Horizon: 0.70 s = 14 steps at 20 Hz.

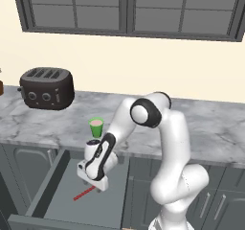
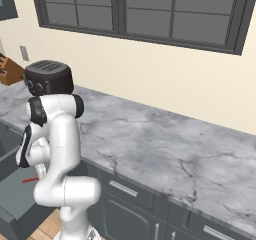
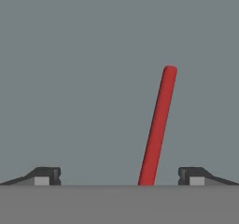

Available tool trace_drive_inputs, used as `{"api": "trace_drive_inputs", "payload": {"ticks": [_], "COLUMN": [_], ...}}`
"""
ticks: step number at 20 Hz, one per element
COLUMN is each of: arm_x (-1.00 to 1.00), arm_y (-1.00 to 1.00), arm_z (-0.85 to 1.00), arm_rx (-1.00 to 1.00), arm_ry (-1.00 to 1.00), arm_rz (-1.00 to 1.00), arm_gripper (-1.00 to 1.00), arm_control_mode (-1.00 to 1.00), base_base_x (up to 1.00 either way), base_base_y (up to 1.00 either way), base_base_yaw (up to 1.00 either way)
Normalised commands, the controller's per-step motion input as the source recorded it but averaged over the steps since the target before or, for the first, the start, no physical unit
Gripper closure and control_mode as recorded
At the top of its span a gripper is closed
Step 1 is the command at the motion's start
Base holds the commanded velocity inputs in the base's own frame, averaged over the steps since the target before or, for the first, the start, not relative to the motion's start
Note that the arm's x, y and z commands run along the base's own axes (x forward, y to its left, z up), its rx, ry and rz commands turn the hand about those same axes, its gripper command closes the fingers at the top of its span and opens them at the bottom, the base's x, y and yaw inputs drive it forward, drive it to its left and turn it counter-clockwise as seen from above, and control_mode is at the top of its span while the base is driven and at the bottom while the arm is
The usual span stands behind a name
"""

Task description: Pick up the straw from the left drawer and put it inside the smoothie cup.

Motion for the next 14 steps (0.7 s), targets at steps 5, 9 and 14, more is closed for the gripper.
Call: {"api": "trace_drive_inputs", "payload": {"ticks": [5, 9, 14], "arm_x": [0.20, 0.10, 0.00], "arm_y": [0.06, 0.03, 0.01], "arm_z": [-0.17, -0.38, -0.44], "arm_rx": [-0.04, -0.06, -0.07], "arm_ry": [0.03, 0.00, 0.00], "arm_rz": [0.00, 0.00, 0.00], "arm_gripper": [-1.00, -1.00, -1.00], "arm_control_mode": [-1.00, -1.00, -1.00], "base_base_x": [0.00, 0.00, 0.00], "base_base_y": [0.00, 0.00, 0.00], "base_base_yaw": [0.00, 0.00, 0.00]}}
